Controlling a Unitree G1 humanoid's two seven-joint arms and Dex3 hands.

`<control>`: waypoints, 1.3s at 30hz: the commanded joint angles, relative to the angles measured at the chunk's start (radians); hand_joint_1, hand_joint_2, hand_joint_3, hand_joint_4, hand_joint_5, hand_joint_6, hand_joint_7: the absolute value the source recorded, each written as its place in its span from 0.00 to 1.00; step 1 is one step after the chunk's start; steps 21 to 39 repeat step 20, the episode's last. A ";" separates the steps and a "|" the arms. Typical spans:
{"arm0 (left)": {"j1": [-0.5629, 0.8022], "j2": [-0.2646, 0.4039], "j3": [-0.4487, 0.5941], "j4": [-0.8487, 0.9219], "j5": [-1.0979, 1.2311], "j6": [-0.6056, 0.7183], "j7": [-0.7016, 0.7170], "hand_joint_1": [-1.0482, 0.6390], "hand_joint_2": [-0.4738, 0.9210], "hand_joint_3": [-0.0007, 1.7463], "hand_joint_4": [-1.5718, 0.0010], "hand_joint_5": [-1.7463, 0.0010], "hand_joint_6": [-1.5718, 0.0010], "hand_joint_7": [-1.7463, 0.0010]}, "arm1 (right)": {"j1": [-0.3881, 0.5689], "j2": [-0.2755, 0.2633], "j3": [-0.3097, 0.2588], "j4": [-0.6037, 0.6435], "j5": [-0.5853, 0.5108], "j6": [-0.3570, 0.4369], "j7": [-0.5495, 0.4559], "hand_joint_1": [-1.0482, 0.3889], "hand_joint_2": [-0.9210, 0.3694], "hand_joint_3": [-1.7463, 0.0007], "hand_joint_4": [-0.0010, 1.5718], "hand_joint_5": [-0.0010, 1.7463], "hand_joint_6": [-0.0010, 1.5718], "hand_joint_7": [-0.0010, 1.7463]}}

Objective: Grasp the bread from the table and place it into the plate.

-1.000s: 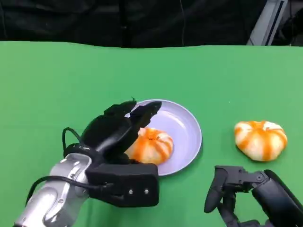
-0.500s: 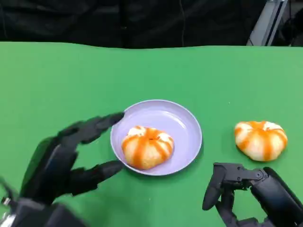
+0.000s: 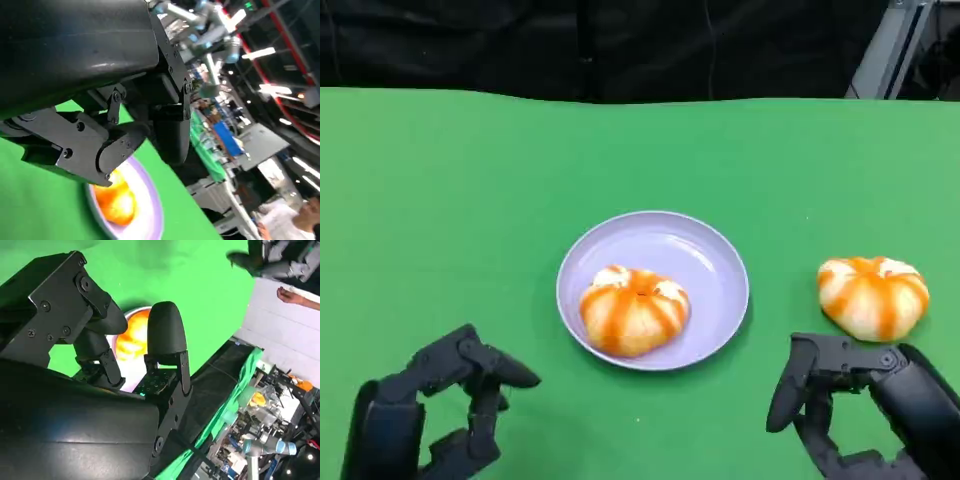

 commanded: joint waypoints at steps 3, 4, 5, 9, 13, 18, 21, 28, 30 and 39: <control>-0.022 0.004 0.010 0.033 -0.031 -0.016 -0.021 0.63 0.60 0.79 0.42 0.04 0.47 0.19 | -0.014 -0.012 -0.009 0.029 -0.005 -0.010 -0.006 0.80 0.45 0.20 0.55 0.95 0.50 0.76; -0.021 0.005 0.011 0.031 -0.033 -0.013 -0.023 0.62 0.60 0.80 0.42 0.04 0.47 0.20 | -0.015 -0.010 -0.008 0.031 -0.009 -0.008 -0.008 0.80 0.46 0.20 0.55 0.95 0.50 0.76; -0.020 0.005 0.012 0.028 -0.034 -0.009 -0.024 0.63 0.59 0.81 0.42 0.04 0.47 0.20 | -0.016 -0.009 -0.007 0.032 -0.012 -0.004 -0.009 0.80 0.46 0.20 0.55 0.95 0.50 0.76; -0.022 0.007 0.011 0.027 -0.043 0.002 -0.036 0.64 0.59 0.82 0.43 0.04 0.47 0.19 | -0.024 -0.008 -0.008 0.039 -0.010 -0.003 -0.006 0.80 0.45 0.20 0.56 0.96 0.50 0.76; -0.032 -0.001 0.018 0.030 -0.031 -0.003 -0.028 0.63 0.58 0.81 0.41 0.06 0.46 0.21 | -0.032 -0.011 -0.010 0.048 -0.014 -0.018 -0.008 0.81 0.46 0.20 0.56 0.95 0.50 0.76; -0.022 -0.004 0.019 0.017 -0.036 0.006 -0.037 0.63 0.58 0.83 0.42 0.06 0.46 0.21 | -0.022 -0.012 -0.006 0.031 -0.008 -0.001 0.001 0.81 0.46 0.20 0.57 0.95 0.50 0.76; -0.019 -0.006 0.018 0.015 -0.038 0.006 -0.039 0.62 0.58 0.81 0.43 0.05 0.47 0.21 | -0.022 -0.014 -0.007 0.034 -0.013 -0.011 -0.002 0.81 0.47 0.20 0.57 0.95 0.50 0.76; -0.019 -0.006 0.018 0.015 -0.038 0.006 -0.039 0.62 0.58 0.81 0.43 0.05 0.47 0.21 | -0.022 -0.014 -0.007 0.034 -0.013 -0.011 -0.002 0.81 0.47 0.20 0.57 0.95 0.50 0.76; -0.019 -0.006 0.018 0.015 -0.038 0.006 -0.039 0.62 0.58 0.81 0.43 0.05 0.47 0.21 | -0.022 -0.014 -0.007 0.034 -0.013 -0.011 -0.002 0.81 0.47 0.20 0.57 0.95 0.50 0.76; -0.019 -0.006 0.018 0.015 -0.038 0.006 -0.039 0.62 0.58 0.81 0.43 0.05 0.47 0.21 | -0.022 -0.014 -0.007 0.034 -0.013 -0.011 -0.002 0.81 0.47 0.20 0.57 0.95 0.50 0.76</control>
